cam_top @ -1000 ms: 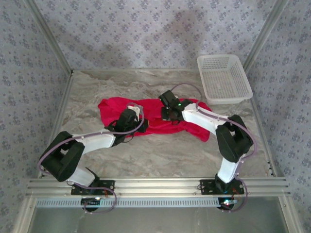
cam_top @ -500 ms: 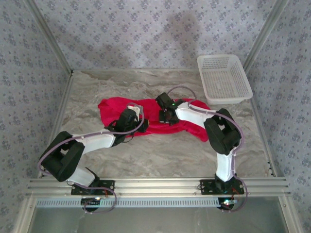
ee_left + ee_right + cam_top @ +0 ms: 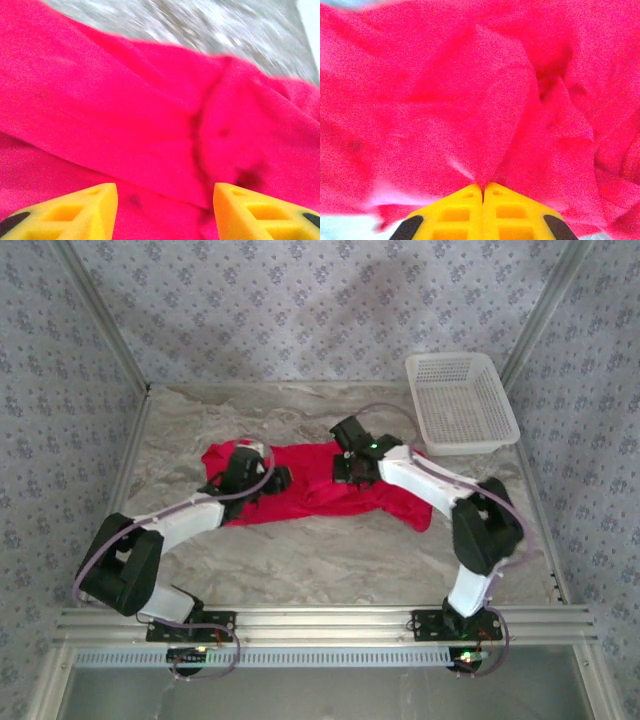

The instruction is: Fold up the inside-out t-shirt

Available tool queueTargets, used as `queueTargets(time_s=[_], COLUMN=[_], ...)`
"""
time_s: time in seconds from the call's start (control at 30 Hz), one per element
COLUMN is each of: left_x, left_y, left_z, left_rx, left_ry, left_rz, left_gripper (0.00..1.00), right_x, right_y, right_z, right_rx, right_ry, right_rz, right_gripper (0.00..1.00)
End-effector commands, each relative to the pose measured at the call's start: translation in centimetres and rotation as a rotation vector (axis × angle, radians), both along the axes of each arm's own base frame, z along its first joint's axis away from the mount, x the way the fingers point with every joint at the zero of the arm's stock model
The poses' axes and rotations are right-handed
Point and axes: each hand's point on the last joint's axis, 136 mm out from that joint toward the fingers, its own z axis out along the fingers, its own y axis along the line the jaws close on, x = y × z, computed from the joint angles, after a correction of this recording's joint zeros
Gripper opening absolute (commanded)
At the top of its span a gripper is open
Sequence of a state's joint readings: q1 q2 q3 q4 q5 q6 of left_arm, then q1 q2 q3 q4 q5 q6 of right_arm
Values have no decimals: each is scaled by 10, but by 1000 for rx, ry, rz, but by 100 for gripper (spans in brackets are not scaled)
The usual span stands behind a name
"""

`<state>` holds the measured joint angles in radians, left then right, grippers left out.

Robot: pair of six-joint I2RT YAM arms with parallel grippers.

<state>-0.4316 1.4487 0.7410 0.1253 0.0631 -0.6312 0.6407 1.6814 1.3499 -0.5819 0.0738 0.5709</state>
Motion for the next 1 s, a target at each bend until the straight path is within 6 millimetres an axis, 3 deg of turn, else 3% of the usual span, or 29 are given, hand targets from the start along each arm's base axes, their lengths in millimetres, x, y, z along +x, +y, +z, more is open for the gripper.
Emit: queueTargets(time_s=[0.0,0.17,0.33,0.43,0.67,0.97], left_x=[16,47,83,103,142,163], left_y=[56,123,152,157,145,137], left_z=[-2,-10,-25,-38,-43,-66], left_rx=[-31,-99,-117,-105,-172,-151], left_ry=[86,126,179,216,210,274], left_rz=[160,306,332,320,260,229], left_gripper=[51,44,43,43,47,48], right_x=[-7,-6,-3,-2,2,12], right_y=[-5,-44,-87,-93,-97,-89], right_z=[65,109,88,82,75,65], right_rx=[134,288,329,328,314,336], right_ry=[-124,-253,-226,-213,-202,-167], right_rz=[68,14,-101,-114,-115,-105], right_gripper=[0,0,0,0,0,0])
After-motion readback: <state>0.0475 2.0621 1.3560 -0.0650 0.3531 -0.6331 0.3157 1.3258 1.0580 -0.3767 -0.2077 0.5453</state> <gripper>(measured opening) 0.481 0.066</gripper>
